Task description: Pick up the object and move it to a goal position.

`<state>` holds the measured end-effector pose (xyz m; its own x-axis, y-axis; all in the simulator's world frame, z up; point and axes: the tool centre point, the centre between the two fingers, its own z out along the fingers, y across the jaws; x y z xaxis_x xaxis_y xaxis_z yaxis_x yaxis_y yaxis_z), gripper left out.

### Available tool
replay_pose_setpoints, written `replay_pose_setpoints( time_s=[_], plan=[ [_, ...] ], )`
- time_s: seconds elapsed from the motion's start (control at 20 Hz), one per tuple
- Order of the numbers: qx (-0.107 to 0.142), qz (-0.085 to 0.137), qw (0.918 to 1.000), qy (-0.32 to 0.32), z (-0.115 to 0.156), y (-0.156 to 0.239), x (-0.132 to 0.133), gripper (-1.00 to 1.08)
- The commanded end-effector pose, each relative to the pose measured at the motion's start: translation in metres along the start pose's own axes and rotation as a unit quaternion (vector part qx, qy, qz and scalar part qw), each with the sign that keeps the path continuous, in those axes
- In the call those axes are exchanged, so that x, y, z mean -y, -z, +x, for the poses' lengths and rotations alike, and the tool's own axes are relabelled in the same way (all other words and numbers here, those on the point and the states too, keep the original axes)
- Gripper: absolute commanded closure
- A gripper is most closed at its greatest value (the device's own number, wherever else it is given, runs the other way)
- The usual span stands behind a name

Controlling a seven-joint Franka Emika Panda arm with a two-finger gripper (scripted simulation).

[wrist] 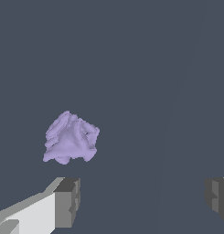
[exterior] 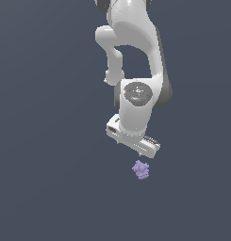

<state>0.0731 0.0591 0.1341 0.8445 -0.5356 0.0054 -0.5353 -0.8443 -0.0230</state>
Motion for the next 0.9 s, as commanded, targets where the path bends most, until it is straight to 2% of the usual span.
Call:
replay_pose_setpoints(
  time_s=[0.0,0.4,0.85],
  plan=[
    [0.001,-0.001,0.9995,-0.033,0.002,-0.004,0.006,-0.92],
    [0.002,-0.003,0.9911,-0.133,0.009,-0.017,0.024,-0.92],
    [0.001,-0.007,0.9704,-0.241,0.012,-0.032,0.044,-0.92]
  ],
)
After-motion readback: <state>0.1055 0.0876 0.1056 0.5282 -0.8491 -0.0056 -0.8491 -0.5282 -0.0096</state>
